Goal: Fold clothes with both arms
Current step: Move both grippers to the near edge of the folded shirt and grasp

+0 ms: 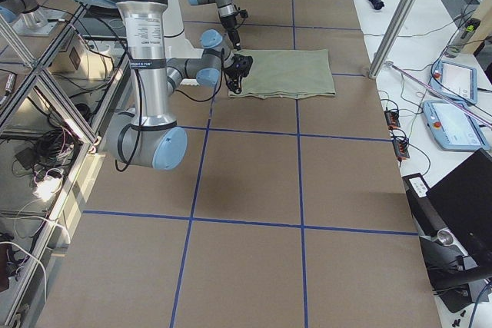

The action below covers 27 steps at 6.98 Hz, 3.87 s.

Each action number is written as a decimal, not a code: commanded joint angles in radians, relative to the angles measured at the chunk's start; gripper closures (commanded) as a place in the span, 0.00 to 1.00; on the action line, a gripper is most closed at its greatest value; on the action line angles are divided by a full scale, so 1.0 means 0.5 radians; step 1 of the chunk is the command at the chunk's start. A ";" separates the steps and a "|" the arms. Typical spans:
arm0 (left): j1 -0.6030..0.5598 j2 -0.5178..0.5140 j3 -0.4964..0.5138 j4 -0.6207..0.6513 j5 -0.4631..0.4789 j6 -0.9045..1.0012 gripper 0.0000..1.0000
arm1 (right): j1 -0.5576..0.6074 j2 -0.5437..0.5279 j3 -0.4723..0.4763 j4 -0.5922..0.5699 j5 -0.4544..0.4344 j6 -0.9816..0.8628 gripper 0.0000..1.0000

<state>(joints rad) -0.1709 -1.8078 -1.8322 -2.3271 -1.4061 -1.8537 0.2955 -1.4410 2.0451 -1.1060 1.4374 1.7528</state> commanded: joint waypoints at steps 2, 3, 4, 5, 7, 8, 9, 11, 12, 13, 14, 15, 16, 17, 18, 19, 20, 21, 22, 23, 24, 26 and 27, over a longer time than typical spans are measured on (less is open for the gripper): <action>0.044 -0.020 0.007 0.000 0.011 -0.060 0.31 | -0.002 0.004 -0.001 0.000 0.000 0.001 0.00; 0.059 -0.020 0.023 0.000 0.011 -0.060 0.31 | -0.002 0.004 -0.001 0.000 0.000 -0.002 0.00; 0.060 -0.023 0.023 0.000 0.011 -0.060 0.34 | -0.002 0.004 -0.001 0.000 0.000 0.001 0.00; 0.060 -0.020 0.026 0.000 0.011 -0.060 0.44 | -0.002 0.007 -0.001 0.000 0.000 0.001 0.00; 0.060 -0.026 0.023 0.000 0.014 -0.063 0.99 | -0.005 0.016 -0.007 -0.003 -0.018 -0.002 0.00; 0.060 -0.026 0.020 0.000 0.014 -0.057 1.00 | -0.005 0.020 -0.010 -0.006 -0.025 -0.002 0.00; 0.054 -0.026 0.008 0.000 0.020 -0.054 1.00 | -0.008 0.026 -0.013 -0.024 -0.028 0.010 0.00; 0.044 -0.026 -0.020 0.000 0.030 -0.051 1.00 | -0.035 0.251 -0.010 -0.466 -0.049 0.420 0.12; 0.044 -0.029 -0.020 0.000 0.027 -0.051 1.00 | -0.090 0.408 -0.074 -0.688 -0.089 0.512 0.12; 0.044 -0.029 -0.020 0.000 0.030 -0.051 1.00 | -0.130 0.455 -0.193 -0.684 -0.113 0.522 0.11; 0.044 -0.029 -0.023 -0.003 0.027 -0.051 1.00 | -0.146 0.455 -0.236 -0.678 -0.114 0.526 0.11; 0.047 -0.029 -0.020 -0.003 0.027 -0.051 1.00 | -0.183 0.458 -0.237 -0.678 -0.114 0.529 0.11; 0.047 -0.029 -0.020 -0.003 0.027 -0.051 1.00 | -0.219 0.486 -0.243 -0.702 -0.120 0.538 0.11; 0.047 -0.029 -0.020 -0.003 0.027 -0.048 1.00 | -0.247 0.489 -0.285 -0.693 -0.153 0.547 0.10; 0.047 -0.029 -0.020 -0.003 0.027 -0.051 1.00 | -0.275 0.495 -0.298 -0.690 -0.190 0.550 0.10; 0.047 -0.029 -0.020 -0.003 0.030 -0.048 1.00 | -0.278 0.492 -0.301 -0.690 -0.193 0.550 0.11; 0.047 -0.029 -0.020 -0.003 0.027 -0.048 1.00 | -0.281 0.492 -0.301 -0.684 -0.221 0.550 0.15; 0.047 -0.029 -0.020 -0.003 0.027 -0.048 1.00 | -0.281 0.519 -0.304 -0.678 -0.239 0.553 0.30; 0.044 -0.029 -0.023 -0.003 0.030 -0.048 1.00 | -0.281 0.520 -0.316 -0.678 -0.245 0.553 0.40; 0.047 -0.029 -0.023 -0.003 0.027 -0.048 1.00 | -0.290 0.517 -0.329 -0.678 -0.246 0.553 0.40; 0.047 -0.029 -0.023 -0.003 0.027 -0.048 1.00 | -0.293 0.517 -0.356 -0.678 -0.246 0.553 0.40; 0.047 -0.029 -0.023 -0.006 0.027 -0.048 1.00 | -0.293 0.538 -0.347 -0.678 -0.246 0.553 0.94; 0.047 -0.029 -0.023 -0.003 0.027 -0.048 1.00 | -0.293 0.538 -0.344 -0.681 -0.246 0.550 1.00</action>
<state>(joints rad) -0.1473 -1.8224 -1.8438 -2.3293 -1.3928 -1.8776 0.1487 -1.1748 1.8705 -1.4453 1.3150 2.0292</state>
